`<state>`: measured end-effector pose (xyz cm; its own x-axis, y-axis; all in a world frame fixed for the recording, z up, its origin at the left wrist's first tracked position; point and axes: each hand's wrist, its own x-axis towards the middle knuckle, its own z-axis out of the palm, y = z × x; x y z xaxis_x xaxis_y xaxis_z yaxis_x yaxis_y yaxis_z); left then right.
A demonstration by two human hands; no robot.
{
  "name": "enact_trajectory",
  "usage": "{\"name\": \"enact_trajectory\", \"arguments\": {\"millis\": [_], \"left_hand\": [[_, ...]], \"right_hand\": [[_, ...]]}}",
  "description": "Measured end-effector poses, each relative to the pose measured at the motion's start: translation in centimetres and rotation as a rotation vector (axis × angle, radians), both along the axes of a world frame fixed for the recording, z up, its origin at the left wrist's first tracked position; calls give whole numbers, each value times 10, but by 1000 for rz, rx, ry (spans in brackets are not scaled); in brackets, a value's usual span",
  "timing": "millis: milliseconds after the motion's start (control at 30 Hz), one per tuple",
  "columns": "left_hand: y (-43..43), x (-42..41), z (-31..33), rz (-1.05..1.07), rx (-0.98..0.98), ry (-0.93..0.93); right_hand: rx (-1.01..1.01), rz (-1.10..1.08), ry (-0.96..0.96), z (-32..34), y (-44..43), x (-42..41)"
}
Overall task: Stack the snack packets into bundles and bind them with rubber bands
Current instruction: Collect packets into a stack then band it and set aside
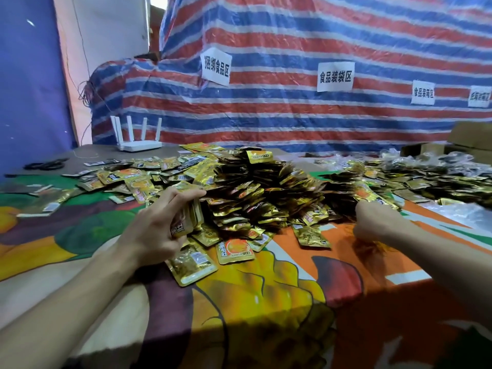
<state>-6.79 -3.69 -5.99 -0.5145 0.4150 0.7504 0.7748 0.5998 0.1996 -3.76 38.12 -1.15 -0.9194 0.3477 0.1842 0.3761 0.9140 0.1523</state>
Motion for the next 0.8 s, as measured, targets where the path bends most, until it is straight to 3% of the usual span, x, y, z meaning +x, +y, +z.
{"name": "enact_trajectory", "arguments": {"millis": [133, 233, 333, 467, 600, 700, 800], "left_hand": [[-1, -4, -2, 0, 59, -30], [-4, -9, 1, -90, 371, -129], [-12, -9, 12, -211, 706, -296], [-19, -8, 19, -274, 1006, -523], [-26, -7, 25, -402, 1177, -807], [-32, -9, 26, -208, 1141, -886], [-35, -11, 24, -35, 1157, -895]], "right_hand": [[-32, 10, 202, 12, -8, -2], [-121, 151, 413, 27, -29, -7], [-270, 358, 492, 41, -74, -14], [-561, 679, 426, 44, -155, -26], [-924, 828, 300, 32, -238, -42], [-1128, 883, 263, 20, -288, -55], [-1154, 881, 322, 4, -316, -65]]}}
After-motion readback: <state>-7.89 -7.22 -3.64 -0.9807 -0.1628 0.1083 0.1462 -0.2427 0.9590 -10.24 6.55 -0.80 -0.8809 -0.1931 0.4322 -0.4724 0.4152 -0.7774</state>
